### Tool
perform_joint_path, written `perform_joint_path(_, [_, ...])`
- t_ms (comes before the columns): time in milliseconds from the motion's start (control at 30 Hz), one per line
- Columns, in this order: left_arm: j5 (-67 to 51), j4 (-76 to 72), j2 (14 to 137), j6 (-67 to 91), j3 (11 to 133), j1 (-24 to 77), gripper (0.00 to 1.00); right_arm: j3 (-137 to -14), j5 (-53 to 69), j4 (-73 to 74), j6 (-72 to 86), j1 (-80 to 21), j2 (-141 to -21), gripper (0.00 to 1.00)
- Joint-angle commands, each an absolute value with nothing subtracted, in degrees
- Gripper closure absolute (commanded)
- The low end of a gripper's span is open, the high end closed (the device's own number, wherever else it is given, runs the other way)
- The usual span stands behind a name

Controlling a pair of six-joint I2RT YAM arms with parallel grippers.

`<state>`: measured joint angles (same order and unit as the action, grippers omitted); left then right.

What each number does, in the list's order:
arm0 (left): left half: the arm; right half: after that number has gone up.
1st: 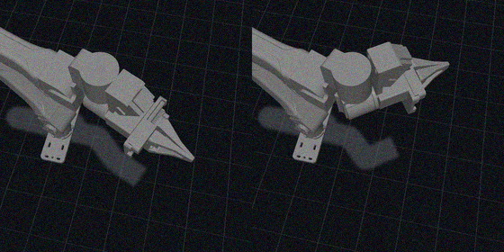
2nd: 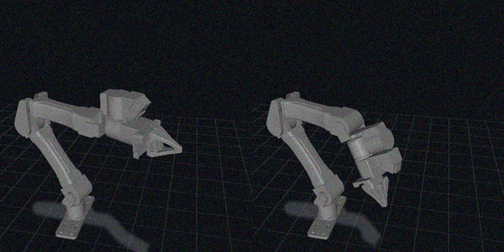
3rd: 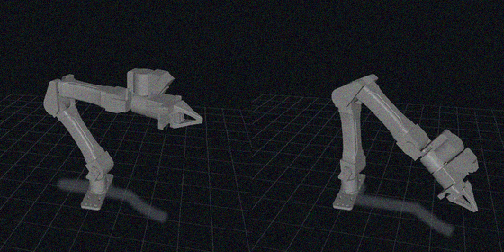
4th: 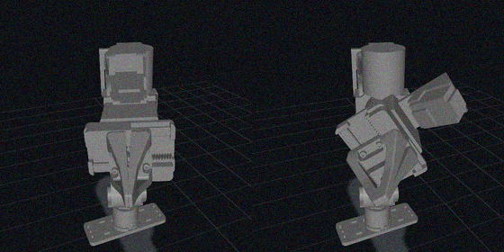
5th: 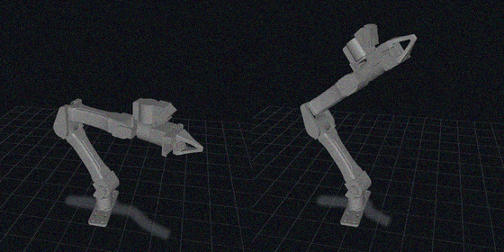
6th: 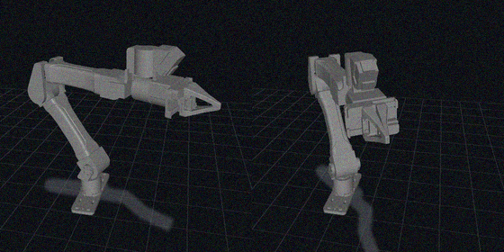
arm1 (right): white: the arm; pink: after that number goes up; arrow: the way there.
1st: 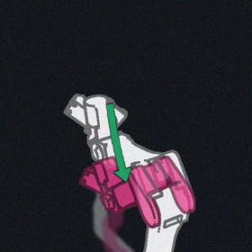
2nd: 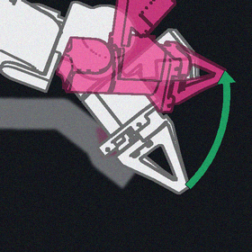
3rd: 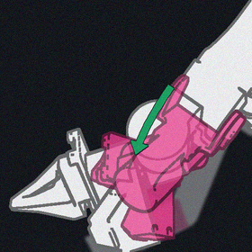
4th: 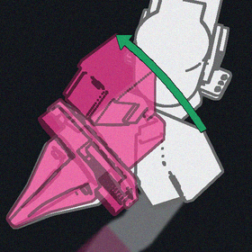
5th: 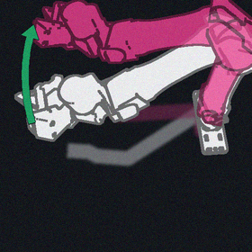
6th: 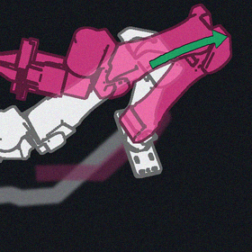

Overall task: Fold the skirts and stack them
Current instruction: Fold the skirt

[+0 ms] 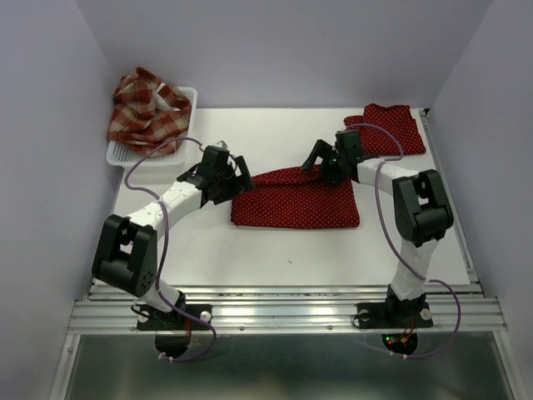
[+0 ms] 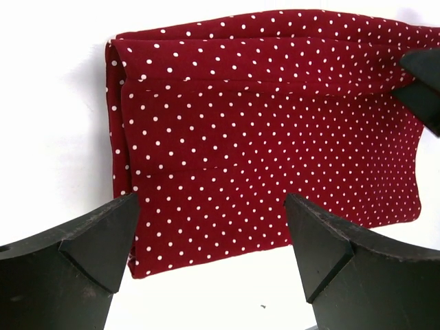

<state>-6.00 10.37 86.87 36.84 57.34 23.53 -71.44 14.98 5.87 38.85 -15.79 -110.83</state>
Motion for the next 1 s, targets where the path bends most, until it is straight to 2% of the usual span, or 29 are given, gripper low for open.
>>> perform_joint_path(0, [-5.89,8.44,87.71,35.42,56.95,23.55,0.01,-77.33,13.98,1.93,39.64,-16.00,-113.29,0.00])
perform_joint_path(300, [-4.66,9.49,89.56,34.54,58.27,23.55,0.01,-86.74,11.78,3.16,39.46,-16.00,-120.40,0.00])
perform_joint_path(433, [-3.52,10.63,89.56,34.54,58.62,23.47,0.01,-92.10,10.81,8.43,39.55,-16.00,-122.60,0.00])
perform_joint_path(700, [-1.41,11.60,89.30,34.98,58.54,23.20,0.01,-90.62,4.84,12.73,37.62,-16.00,-116.73,0.00])
perform_joint_path(967, [1.49,11.87,88.42,35.16,56.87,20.30,0.01,-83.43,5.10,16.17,32.26,-16.00,-106.54,0.00])
